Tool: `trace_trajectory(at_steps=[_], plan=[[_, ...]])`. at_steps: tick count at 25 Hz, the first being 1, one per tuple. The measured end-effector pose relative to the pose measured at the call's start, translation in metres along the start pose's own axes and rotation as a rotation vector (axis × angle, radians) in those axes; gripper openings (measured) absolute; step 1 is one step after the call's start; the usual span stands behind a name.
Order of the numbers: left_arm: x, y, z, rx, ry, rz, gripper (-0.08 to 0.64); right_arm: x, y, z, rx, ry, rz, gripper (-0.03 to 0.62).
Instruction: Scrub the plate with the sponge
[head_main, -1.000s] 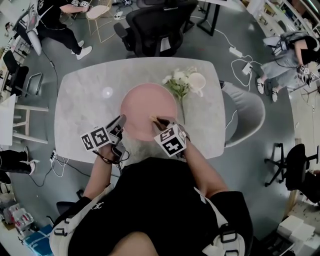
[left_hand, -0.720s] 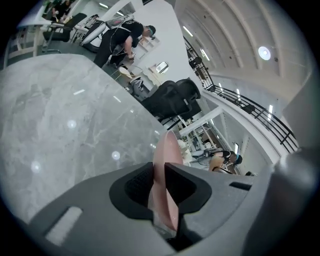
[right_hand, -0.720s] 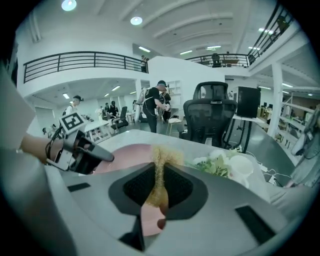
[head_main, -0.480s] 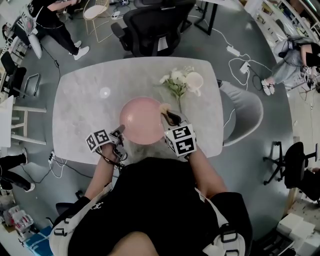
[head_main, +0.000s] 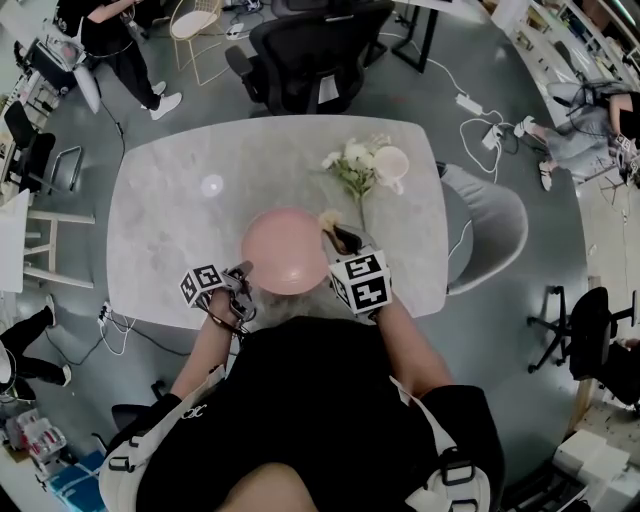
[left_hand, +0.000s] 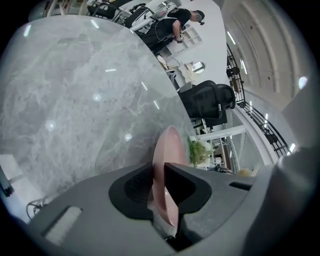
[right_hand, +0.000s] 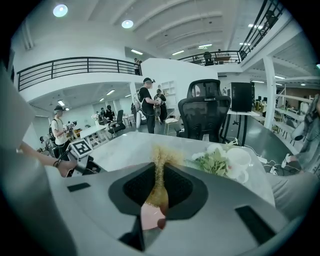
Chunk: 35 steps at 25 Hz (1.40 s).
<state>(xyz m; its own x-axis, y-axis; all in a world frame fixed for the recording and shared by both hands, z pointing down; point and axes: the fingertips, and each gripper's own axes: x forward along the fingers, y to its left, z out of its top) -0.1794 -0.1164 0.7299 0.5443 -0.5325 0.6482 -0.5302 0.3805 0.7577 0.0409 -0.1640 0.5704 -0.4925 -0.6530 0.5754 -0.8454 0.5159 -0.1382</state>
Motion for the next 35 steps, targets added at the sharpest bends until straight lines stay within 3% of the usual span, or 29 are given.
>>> trace_trajectory(at_steps=[6,11,15,18,26,31,35], plan=[[0.003,0.041,-0.021,-0.016,0.094,0.179,0.067,0.001,0.006,-0.006,-0.002,0.012,0.012,0.051],[-0.001,0.043,-0.016,0.052,0.083,0.226,0.067,0.000,0.004,-0.009,0.005,0.019,0.005,0.051],[-0.015,0.017,0.002,0.209,0.004,0.252,0.067,0.000,0.007,-0.013,0.010,0.021,0.009,0.051],[-0.030,-0.023,0.020,0.375,-0.096,0.241,0.037,-0.001,0.011,-0.013,0.011,0.018,0.012,0.051],[-0.065,-0.153,0.038,0.860,-0.360,0.109,0.006,-0.005,0.005,-0.003,0.046,-0.063,-0.028,0.051],[-0.085,-0.197,0.033,1.021,-0.462,0.060,0.005,-0.022,0.000,0.021,0.061,-0.223,-0.055,0.051],[-0.093,-0.222,0.028,1.055,-0.495,-0.042,0.005,-0.043,-0.003,0.048,0.023,-0.392,-0.105,0.051]])
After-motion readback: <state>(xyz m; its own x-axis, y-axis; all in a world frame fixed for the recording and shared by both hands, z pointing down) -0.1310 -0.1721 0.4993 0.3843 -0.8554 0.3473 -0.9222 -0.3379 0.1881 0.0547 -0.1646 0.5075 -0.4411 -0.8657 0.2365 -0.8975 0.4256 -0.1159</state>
